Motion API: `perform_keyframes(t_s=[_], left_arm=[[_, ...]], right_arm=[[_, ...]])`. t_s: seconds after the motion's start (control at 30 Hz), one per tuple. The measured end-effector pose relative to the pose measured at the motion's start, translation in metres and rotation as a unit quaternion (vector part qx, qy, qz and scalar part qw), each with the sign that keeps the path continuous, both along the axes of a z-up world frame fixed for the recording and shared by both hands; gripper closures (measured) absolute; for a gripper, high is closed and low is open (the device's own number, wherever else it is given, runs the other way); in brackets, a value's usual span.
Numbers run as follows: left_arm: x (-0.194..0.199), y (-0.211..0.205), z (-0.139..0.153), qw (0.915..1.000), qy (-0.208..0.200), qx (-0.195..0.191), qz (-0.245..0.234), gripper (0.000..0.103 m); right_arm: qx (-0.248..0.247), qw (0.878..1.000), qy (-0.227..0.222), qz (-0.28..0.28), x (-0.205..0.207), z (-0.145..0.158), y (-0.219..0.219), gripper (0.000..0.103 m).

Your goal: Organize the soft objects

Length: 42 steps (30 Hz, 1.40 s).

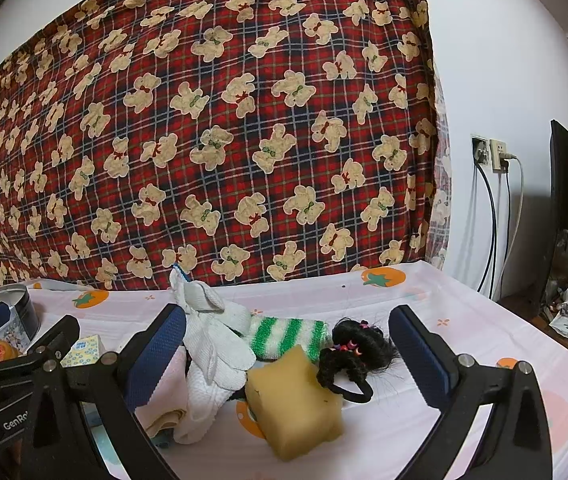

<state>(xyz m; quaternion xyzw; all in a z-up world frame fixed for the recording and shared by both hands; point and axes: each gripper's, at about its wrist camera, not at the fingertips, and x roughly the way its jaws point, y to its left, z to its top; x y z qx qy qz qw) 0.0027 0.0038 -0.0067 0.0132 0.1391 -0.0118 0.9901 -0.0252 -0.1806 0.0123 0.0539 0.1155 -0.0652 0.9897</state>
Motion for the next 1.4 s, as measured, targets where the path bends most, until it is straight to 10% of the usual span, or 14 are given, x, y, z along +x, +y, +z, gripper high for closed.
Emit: perform_keyframes(t_s=[1.4], left_arm=[[0.0001,-0.0006,0.0015,1.0,0.002,-0.001,0.0,0.0]], right_arm=[[0.003,1.0,-0.005,-0.002,-0.003,0.0021,-0.0021,0.0]])
